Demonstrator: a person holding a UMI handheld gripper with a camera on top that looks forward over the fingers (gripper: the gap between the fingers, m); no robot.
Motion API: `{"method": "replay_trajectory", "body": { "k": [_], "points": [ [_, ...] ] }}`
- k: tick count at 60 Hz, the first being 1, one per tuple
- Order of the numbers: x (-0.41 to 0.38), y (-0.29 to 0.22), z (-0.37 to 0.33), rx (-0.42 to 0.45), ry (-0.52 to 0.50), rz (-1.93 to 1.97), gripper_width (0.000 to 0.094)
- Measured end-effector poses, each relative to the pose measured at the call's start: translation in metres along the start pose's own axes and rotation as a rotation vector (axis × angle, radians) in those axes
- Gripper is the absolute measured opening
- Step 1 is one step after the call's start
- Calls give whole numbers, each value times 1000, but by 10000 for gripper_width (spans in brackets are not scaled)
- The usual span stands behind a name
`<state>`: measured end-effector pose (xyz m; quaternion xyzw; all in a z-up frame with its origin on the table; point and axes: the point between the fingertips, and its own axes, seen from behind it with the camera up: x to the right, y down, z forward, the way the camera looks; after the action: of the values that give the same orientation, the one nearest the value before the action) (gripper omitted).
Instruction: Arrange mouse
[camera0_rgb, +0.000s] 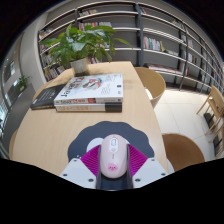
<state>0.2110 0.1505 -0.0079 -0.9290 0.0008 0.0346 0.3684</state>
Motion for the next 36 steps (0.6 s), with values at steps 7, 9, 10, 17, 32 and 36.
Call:
{"method": "replay_trajectory", "body": {
  "k": [7, 9, 10, 17, 32, 36],
  "points": [
    [1, 1, -1, -26, 19, -19, 469],
    [0, 1, -2, -37, 22, -16, 522],
    [1, 1, -4, -43, 26, -13, 563],
    [-8, -25, -39, 6, 33, -26, 852],
    [-75, -83, -184, 176, 50, -57, 864],
    [-100, -82, -226, 207, 47, -57, 868]
  ]
}}
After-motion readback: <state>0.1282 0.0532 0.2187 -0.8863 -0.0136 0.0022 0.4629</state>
